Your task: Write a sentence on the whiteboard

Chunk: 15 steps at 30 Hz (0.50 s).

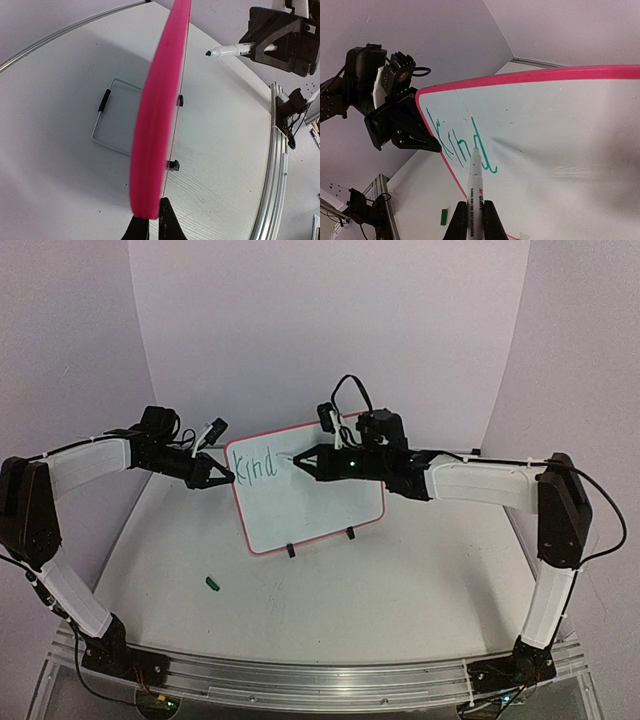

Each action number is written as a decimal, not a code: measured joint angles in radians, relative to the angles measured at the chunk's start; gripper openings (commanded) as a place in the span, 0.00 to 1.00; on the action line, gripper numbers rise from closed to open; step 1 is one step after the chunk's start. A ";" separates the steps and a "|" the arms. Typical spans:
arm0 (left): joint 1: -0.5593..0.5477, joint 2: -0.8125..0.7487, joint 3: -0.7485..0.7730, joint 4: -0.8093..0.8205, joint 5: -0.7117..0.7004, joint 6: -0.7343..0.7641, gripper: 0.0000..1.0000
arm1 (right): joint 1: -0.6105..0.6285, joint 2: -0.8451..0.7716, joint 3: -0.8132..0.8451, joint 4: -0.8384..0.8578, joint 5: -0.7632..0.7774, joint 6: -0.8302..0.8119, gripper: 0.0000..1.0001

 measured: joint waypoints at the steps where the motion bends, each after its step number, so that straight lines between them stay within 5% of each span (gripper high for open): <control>1: 0.000 0.000 0.000 0.000 0.000 0.000 0.00 | 0.000 0.000 0.001 0.000 0.000 0.000 0.00; 15: 0.000 0.000 0.000 0.000 0.000 0.000 0.00 | -0.007 0.035 0.045 0.000 0.000 0.005 0.00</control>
